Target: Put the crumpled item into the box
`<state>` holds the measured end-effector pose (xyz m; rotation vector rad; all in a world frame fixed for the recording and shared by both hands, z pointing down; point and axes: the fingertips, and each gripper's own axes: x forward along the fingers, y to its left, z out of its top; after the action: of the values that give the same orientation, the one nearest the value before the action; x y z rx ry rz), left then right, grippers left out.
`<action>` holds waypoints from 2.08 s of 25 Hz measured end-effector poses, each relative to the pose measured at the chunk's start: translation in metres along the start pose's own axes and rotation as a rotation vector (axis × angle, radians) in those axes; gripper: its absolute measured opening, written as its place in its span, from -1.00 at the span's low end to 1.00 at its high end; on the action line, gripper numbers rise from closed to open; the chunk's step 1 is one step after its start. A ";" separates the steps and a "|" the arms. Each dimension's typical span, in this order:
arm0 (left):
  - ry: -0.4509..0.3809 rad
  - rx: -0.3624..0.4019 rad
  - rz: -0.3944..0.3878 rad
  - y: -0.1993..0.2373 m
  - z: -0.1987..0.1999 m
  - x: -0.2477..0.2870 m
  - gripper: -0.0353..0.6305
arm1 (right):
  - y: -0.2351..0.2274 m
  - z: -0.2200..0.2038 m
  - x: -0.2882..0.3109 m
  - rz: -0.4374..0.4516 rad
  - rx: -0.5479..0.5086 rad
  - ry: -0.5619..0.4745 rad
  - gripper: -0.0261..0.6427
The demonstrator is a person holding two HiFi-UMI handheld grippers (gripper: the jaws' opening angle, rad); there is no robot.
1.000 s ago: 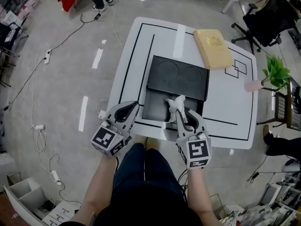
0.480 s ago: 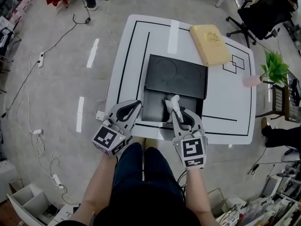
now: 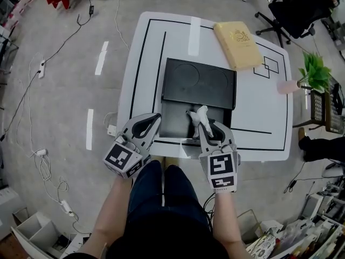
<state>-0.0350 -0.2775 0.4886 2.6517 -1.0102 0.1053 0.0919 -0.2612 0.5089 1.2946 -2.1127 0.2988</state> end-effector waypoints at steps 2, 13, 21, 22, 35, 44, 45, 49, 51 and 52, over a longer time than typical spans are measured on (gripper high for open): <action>0.001 -0.010 0.003 0.001 0.000 0.000 -0.88 | -0.004 -0.001 -0.001 -0.010 0.001 0.008 -0.64; 0.002 -0.008 0.004 0.005 -0.005 -0.004 -0.88 | -0.023 -0.016 -0.002 -0.063 -0.028 0.068 -0.62; 0.005 -0.020 0.020 0.010 -0.006 -0.009 -0.88 | -0.032 -0.032 0.008 -0.065 -0.076 0.205 -0.62; 0.003 -0.022 0.023 0.011 -0.007 -0.010 -0.88 | -0.031 -0.033 0.010 -0.060 -0.096 0.222 -0.62; -0.003 -0.038 0.044 0.018 -0.011 -0.018 -0.88 | -0.002 -0.025 0.035 0.026 -0.364 0.325 -0.67; -0.004 -0.055 0.053 0.022 -0.015 -0.018 -0.88 | 0.006 -0.028 0.051 0.078 -0.437 0.372 -0.67; -0.003 -0.056 0.054 0.023 -0.015 -0.018 -0.88 | 0.005 -0.028 0.052 0.080 -0.437 0.373 -0.67; 0.001 -0.057 0.057 0.025 -0.015 -0.017 -0.88 | -0.001 -0.026 0.055 0.056 -0.417 0.354 -0.61; 0.001 -0.058 0.055 0.026 -0.017 -0.018 -0.88 | -0.002 -0.025 0.054 0.039 -0.403 0.341 -0.56; 0.002 -0.058 0.055 0.026 -0.017 -0.018 -0.88 | -0.003 -0.025 0.054 0.033 -0.397 0.334 -0.56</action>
<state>-0.0646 -0.2789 0.5084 2.5717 -1.0693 0.0895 0.0870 -0.2888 0.5610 0.9087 -1.7960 0.0925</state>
